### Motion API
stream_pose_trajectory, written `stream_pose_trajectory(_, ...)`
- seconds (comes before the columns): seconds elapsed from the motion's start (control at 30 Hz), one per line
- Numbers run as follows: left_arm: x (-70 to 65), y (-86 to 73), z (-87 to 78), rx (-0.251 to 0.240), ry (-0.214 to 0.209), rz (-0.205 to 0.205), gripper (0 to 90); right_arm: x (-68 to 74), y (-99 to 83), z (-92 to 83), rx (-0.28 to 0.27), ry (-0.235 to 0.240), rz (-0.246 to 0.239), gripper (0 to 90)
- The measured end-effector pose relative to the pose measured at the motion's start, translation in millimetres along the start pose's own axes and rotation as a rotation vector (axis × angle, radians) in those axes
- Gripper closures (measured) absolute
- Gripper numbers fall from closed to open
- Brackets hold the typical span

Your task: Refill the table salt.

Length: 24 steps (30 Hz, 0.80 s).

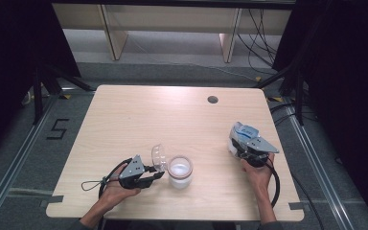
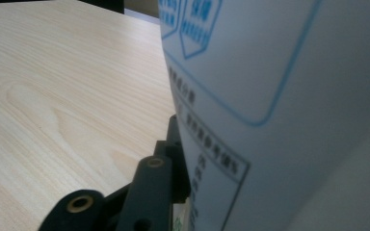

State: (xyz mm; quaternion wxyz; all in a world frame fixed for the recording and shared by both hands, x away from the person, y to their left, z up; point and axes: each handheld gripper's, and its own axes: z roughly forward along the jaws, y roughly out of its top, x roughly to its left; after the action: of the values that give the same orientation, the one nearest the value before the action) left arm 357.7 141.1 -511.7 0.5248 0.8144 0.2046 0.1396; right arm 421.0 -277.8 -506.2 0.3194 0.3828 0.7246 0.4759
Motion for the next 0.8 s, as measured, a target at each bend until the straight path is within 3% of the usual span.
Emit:
stream_pose_trajectory(0.07, 0.3, 0.1, -0.5, 0.011, 0.002, 0.002, 68.5, -2.2, -1.0, 0.5, -0.005, -0.008, -0.018, 70.1)
stream_pose_trajectory(0.13, 0.6, 0.1, 0.1, 0.008, 0.001, 0.005, 67.4, -1.0, -2.1, 0.8, -0.004, -0.006, 0.005, 69.7)
stream_pose_trajectory(0.17, -1.0, -0.5, -0.1, 0.013, 0.005, -0.029, 66.3, -1.6, -1.7, 0.4, 0.005, 0.003, 0.004, 68.7)
stream_pose_trajectory(0.2, 0.9, 0.0, -0.3, 0.015, 0.002, -0.001, 65.1, -1.6, -1.6, 0.6, 0.007, 0.001, 0.005, 66.0)
stream_pose_trajectory(0.27, 0.5, -0.3, 0.0, 0.01, 0.001, -0.003, 64.5, -1.7, -1.7, 0.8, 0.012, -0.004, 0.012, 63.3)
stream_pose_trajectory(0.3, -1.6, -0.9, 0.2, 0.008, 0.004, -0.031, 64.6, -1.7, -1.9, 0.6, 0.013, -0.003, 0.012, 61.6)
stream_pose_trajectory(0.37, 0.5, -0.1, 0.1, 0.009, -0.001, 0.006, 64.6, -1.5, -1.3, -0.7, 0.016, -0.02, 0.011, 55.9)
stream_pose_trajectory(0.43, -1.2, -0.8, 0.1, 0.008, 0.002, -0.023, 64.4, -1.1, -0.5, -2.2, 0.004, -0.015, 0.023, 50.5)
stream_pose_trajectory(0.47, 1.0, 0.0, -0.3, 0.009, -0.002, 0.01, 64.3, -0.7, 0.5, -4.2, 0.003, -0.021, 0.021, 47.7)
stream_pose_trajectory(0.6, 0.6, -0.3, -0.3, 0.005, -0.007, -0.002, 63.6, 1.8, 4.2, -10.8, -0.009, -0.023, 0.02, 39.1)
stream_pose_trajectory(0.63, 1.1, -0.2, -0.8, 0.011, -0.005, 0.004, 63.3, 1.0, 5.0, -12.0, -0.029, -0.035, -0.003, 36.9)
stream_pose_trajectory(0.67, 0.4, -0.2, -0.7, 0.005, -0.006, -0.002, 63.2, 3.4, 5.7, -14.6, -0.015, -0.032, 0.022, 35.3)
stream_pose_trajectory(0.73, 0.0, 0.1, -1.7, 0.009, 0.002, 0.001, 62.7, 4.1, 6.6, -18.8, -0.016, -0.039, 0.019, 32.8)
stream_pose_trajectory(0.77, -0.1, 0.1, -1.9, 0.006, 0.001, -0.001, 61.8, 6.9, 6.8, -21.3, -0.008, -0.043, 0.045, 30.6)
stream_pose_trajectory(0.8, -1.1, -0.5, -1.6, -0.001, -0.001, -0.029, 60.4, 6.5, 7.2, -23.0, -0.012, -0.039, 0.036, 30.1)
